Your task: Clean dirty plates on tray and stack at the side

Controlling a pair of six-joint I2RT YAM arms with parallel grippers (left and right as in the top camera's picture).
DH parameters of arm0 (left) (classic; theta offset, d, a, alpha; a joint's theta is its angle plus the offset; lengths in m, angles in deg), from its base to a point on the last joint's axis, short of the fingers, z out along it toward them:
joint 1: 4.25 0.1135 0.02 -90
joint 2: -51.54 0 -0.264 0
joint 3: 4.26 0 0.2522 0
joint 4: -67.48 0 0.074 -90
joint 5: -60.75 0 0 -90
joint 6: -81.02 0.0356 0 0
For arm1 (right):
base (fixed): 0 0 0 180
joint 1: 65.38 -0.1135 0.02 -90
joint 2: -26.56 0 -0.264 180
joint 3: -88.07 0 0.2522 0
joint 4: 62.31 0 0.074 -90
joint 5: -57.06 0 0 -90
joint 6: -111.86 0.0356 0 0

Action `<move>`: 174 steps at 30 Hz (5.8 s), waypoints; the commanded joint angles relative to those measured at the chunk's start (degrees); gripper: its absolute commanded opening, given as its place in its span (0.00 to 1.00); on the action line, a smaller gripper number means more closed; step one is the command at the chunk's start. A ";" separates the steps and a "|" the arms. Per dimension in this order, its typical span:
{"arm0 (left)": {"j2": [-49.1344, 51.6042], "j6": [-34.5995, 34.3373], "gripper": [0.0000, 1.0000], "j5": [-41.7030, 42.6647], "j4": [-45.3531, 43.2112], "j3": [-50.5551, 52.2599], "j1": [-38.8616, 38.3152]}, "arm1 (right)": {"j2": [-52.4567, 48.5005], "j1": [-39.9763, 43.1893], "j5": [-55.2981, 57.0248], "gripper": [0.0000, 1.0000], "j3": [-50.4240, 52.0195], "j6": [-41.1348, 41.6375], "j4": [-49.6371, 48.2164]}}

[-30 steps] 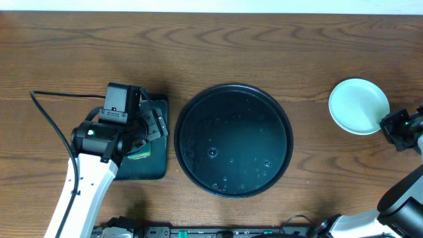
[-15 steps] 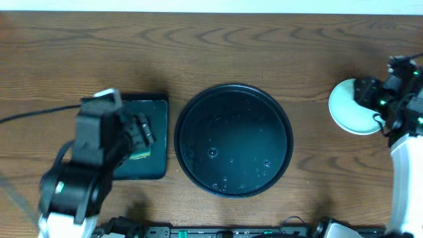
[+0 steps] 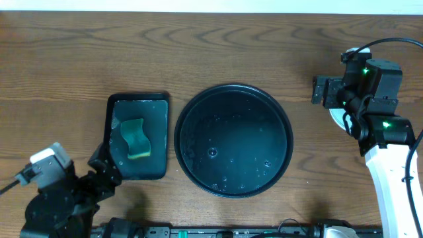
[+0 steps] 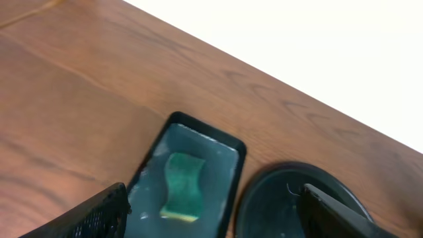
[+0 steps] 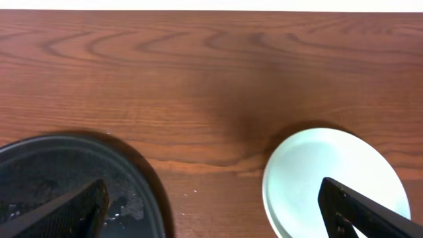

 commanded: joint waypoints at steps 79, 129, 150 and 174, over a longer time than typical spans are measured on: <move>-21.00 11.61 0.82 5.97 -56.15 41.77 7.61 | 0.42 -0.44 -0.33 0.99 -0.70 0.09 9.07; -26.82 16.28 0.82 14.60 -63.45 63.34 10.32 | 0.42 -0.44 -0.33 0.99 -0.70 0.09 9.07; -26.60 16.52 0.82 14.40 -55.17 63.34 10.32 | 0.42 -0.46 -0.33 0.99 -0.70 0.09 9.07; -26.60 16.52 0.82 14.40 -55.17 63.34 10.32 | 0.42 -0.46 -0.33 0.99 -0.70 0.09 9.07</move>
